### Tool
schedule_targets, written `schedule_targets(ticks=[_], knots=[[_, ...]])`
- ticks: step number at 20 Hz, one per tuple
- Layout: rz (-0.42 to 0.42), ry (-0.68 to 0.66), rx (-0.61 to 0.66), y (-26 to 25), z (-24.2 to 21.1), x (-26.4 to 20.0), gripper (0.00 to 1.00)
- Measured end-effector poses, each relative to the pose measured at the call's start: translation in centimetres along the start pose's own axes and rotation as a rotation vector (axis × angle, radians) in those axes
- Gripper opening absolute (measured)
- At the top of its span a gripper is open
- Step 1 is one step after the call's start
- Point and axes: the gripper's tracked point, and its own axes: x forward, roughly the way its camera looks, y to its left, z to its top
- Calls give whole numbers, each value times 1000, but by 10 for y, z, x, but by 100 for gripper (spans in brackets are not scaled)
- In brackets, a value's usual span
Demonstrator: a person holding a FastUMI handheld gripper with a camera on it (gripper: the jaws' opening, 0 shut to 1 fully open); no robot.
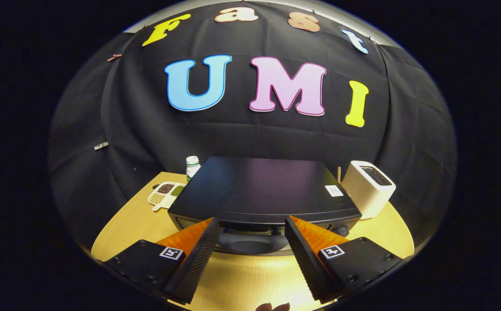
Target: Open the toaster oven, put the food inside, and close the toaster oven door.
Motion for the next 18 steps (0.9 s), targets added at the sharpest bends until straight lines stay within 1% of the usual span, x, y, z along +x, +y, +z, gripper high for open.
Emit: schedule_targets(ticks=[3,6,8,10,11,14,18], knots=[[-15,53,-12,-2,-16,16,99],[-25,59,35,-2,-17,23,99],[-16,68,23,0,-21,20,99],[-2,85,73,2,-29,9,98],[4,91,74,2,-37,3,98],[5,102,25,4,-62,-25,99],[-5,159,-7,6,-110,-51,99]])
